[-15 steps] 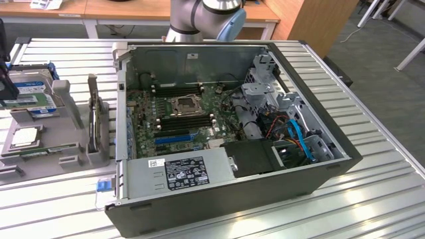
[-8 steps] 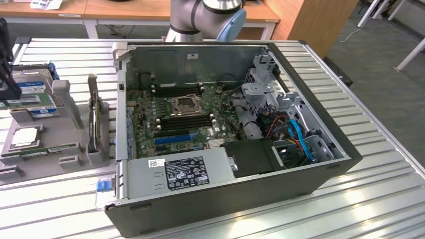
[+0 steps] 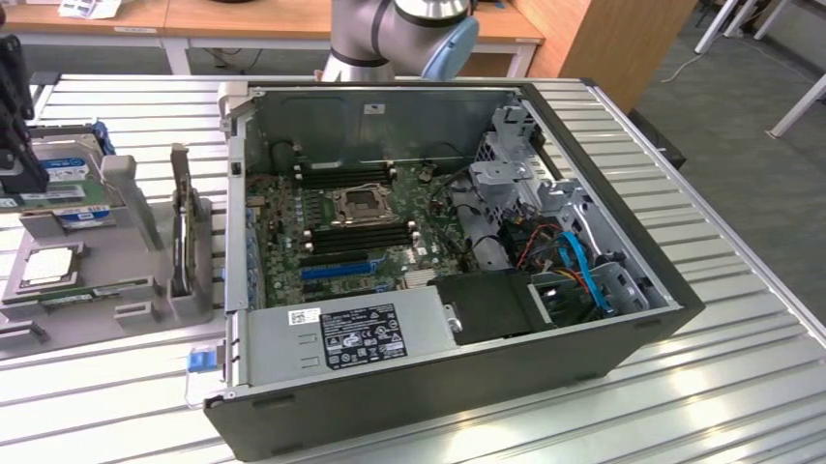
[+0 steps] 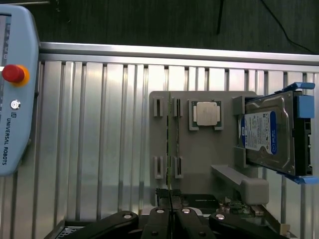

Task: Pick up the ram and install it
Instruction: 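Pick up the ram and move it above insertion slot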

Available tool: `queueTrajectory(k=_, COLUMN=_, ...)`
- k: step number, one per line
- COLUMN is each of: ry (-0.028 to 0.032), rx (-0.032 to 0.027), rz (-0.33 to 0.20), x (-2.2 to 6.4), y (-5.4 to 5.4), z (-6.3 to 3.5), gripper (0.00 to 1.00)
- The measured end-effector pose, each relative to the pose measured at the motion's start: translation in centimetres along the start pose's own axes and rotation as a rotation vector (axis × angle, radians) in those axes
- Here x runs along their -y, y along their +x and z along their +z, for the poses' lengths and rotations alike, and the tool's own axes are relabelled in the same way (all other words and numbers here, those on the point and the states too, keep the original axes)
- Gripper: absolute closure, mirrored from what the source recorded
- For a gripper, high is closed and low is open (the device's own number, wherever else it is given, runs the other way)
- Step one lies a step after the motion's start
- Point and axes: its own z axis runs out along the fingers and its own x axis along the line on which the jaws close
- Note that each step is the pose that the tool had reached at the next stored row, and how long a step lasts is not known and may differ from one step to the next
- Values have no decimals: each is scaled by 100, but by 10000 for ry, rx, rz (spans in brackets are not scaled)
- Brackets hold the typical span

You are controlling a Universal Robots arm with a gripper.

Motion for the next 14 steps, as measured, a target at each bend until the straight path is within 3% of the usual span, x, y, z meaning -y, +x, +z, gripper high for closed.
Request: queueTrajectory(k=14, ry=-1, rx=0, rz=0, x=147, y=2, z=-7, gripper=89)
